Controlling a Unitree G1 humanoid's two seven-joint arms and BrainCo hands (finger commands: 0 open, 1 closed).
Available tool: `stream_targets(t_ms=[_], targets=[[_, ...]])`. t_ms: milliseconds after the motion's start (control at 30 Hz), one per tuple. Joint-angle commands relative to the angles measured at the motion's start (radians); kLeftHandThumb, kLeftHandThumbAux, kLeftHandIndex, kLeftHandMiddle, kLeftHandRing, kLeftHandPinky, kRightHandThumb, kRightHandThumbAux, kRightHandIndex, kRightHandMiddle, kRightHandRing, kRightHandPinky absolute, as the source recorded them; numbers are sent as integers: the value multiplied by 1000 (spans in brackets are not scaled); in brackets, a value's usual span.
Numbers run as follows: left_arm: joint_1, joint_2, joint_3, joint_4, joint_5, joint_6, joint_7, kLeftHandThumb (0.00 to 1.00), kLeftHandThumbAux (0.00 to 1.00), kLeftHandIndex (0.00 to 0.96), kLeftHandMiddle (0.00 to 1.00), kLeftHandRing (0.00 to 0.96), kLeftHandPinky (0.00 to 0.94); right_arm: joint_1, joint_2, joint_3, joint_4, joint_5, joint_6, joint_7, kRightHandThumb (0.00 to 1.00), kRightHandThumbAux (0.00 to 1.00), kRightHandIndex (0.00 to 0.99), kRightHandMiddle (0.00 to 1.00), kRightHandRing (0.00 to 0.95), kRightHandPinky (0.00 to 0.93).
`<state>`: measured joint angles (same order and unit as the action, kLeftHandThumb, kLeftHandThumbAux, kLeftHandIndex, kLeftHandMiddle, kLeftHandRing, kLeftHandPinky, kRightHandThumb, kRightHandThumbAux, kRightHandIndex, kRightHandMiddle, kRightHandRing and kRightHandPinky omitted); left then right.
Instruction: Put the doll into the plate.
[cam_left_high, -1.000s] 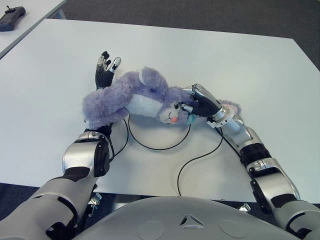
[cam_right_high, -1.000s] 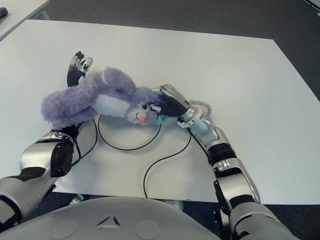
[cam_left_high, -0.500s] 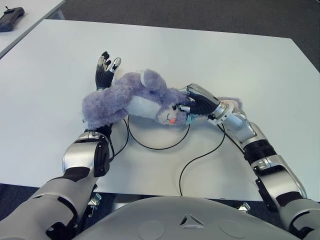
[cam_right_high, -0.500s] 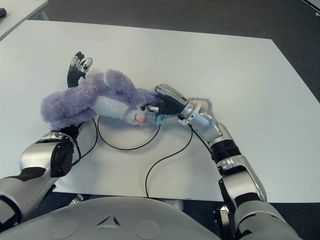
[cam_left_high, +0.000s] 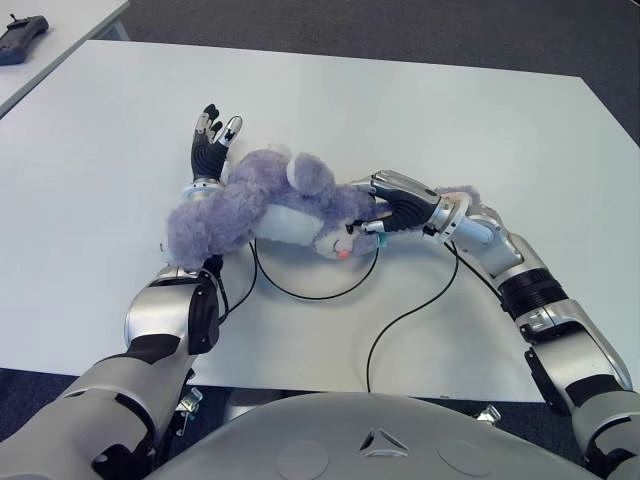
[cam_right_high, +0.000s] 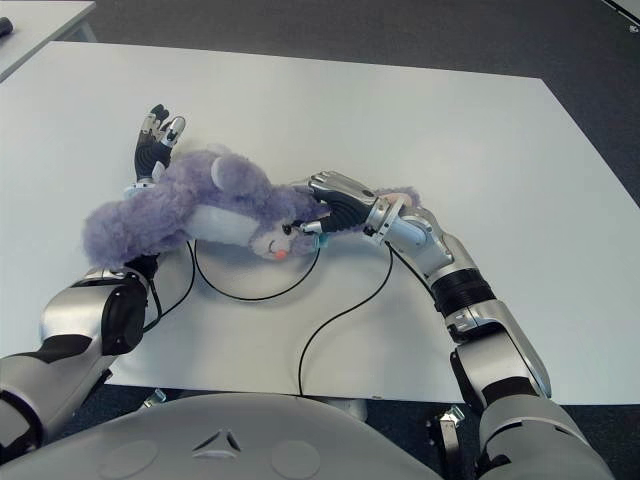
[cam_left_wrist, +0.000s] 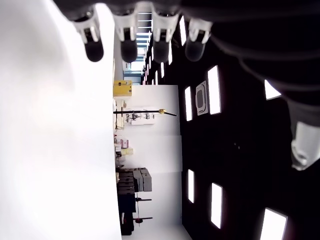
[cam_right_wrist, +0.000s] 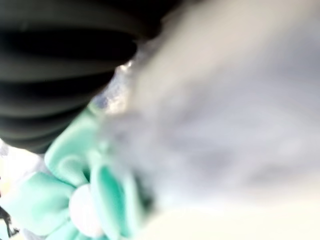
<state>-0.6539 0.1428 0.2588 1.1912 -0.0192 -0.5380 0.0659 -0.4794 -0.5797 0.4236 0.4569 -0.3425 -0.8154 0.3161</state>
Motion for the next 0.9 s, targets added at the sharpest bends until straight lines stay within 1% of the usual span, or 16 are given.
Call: stream_targets(t_ms=[33, 433, 600, 900], targets=[[193, -78, -6, 152, 7, 155, -2, 0, 488, 0, 61, 9, 0, 88, -19, 148, 57, -126, 43, 180, 226, 528, 192, 453, 497, 538], [193, -78, 0, 153, 1, 149, -10, 0, 499, 0, 61, 12, 0, 70, -33, 169, 37, -105, 73, 207, 217, 537, 162, 406, 473, 531], [192, -81, 2, 154, 1, 147, -6, 0, 495, 0, 57, 8, 0, 70, -39, 171, 14, -92, 93, 224, 224, 543, 161, 399, 469, 525], [191, -80, -1, 153, 4, 156, 0, 0, 481, 0, 50, 3, 0, 71, -40, 173, -10, -88, 121, 241, 232, 547, 173, 394, 470, 540]])
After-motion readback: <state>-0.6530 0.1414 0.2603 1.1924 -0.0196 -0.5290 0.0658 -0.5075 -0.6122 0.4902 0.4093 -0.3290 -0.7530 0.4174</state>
